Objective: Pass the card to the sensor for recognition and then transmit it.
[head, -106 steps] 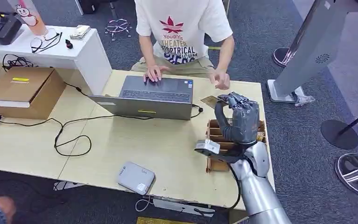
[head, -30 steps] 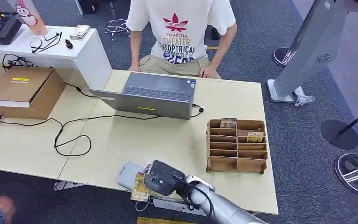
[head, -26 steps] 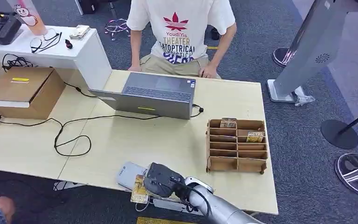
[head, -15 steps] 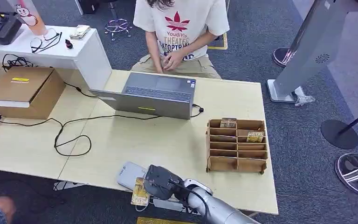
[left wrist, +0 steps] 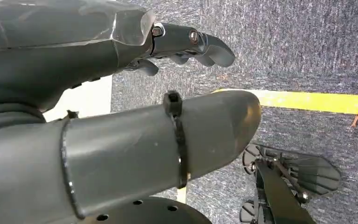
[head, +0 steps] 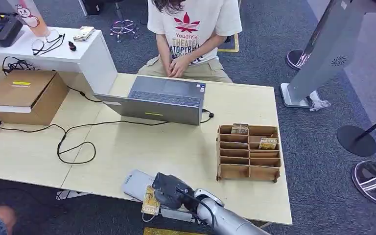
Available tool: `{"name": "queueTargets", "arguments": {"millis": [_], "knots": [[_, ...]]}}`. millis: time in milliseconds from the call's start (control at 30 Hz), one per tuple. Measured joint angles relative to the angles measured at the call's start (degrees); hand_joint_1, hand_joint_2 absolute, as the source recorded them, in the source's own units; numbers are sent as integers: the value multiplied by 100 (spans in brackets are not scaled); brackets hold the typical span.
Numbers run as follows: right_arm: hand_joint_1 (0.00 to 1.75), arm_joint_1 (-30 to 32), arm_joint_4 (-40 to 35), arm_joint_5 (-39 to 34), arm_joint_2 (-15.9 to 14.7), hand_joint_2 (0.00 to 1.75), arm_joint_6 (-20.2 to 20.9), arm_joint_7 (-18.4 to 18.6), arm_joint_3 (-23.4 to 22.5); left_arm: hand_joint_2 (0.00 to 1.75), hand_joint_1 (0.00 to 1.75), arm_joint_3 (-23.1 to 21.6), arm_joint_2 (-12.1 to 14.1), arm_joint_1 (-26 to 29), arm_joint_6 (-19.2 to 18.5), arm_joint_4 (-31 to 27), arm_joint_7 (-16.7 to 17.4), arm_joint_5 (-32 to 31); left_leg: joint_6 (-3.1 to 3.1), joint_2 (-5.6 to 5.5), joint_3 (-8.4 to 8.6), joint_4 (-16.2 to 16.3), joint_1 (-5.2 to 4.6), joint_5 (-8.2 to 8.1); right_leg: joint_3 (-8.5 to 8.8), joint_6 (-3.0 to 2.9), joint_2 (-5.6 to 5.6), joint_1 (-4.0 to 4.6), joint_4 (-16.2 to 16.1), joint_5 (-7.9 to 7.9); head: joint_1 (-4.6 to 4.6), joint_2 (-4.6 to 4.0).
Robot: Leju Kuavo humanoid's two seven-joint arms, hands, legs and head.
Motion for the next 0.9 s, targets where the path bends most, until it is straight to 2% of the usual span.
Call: {"name": "queueTargets", "arguments": {"millis": [167, 367, 900], "knots": [[175, -176, 208, -253, 11, 175, -282, 157, -135, 0, 0, -57, -44, -15, 22, 0, 50, -44, 0, 0, 1, 0, -1, 0, 0, -2, 0, 0, 0, 2, -2, 0], [175, -248, 315, -319, -4, 175, -437, 212, -339, 0, 0, -127, -68, -26, 28, 0, 50, -88, 0, 1, 2, 1, 0, 1, 0, -3, 1, 0, 0, 2, 0, 0], [175, -241, 385, 212, -13, 175, -413, 407, -369, 0, 0, -166, -127, -70, 116, -4, 55, -96, 1, 1, 6, 1, -1, 1, 4, -3, 1, 0, 0, 2, 0, 0]]}}
